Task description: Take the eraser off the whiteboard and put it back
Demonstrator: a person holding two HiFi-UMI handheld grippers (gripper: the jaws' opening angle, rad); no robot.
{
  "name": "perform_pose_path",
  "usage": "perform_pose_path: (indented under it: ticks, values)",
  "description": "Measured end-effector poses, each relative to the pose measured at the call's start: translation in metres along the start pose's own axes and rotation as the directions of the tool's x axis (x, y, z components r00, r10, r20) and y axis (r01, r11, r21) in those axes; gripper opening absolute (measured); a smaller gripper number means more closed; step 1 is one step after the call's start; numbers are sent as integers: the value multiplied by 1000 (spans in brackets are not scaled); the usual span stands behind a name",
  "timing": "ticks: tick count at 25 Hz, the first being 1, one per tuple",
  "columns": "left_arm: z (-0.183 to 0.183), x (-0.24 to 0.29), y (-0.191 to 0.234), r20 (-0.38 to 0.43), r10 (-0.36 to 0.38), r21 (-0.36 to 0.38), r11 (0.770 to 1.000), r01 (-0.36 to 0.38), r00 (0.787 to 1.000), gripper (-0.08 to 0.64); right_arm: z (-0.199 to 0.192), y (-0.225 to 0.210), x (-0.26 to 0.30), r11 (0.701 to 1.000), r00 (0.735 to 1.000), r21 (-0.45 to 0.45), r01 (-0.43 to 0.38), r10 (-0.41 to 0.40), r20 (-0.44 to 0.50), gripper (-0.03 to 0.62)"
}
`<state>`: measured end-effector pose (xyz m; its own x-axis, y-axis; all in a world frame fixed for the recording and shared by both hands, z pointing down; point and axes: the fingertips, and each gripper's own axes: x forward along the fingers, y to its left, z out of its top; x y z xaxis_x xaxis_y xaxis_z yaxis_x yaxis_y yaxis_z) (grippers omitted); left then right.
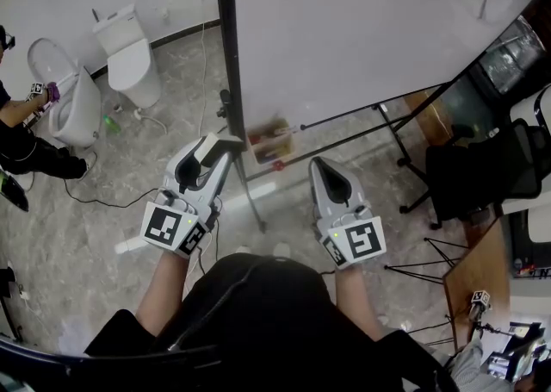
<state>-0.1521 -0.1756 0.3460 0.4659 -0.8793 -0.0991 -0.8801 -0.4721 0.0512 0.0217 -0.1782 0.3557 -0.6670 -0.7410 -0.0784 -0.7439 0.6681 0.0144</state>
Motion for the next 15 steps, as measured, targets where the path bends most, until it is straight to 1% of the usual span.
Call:
perform_pose_path:
  ticks: [5,15]
  values:
    - [-3,7,-3,0,-14,-7,1000,14,1000,195,-1,-2,-1,1000,1000,3,5,-5,-3,11]
    - [-24,27,-11,-51,-55,-15,998,54,997,195,-8,-10,-3,1000,1000,2,20,-20,-19,11]
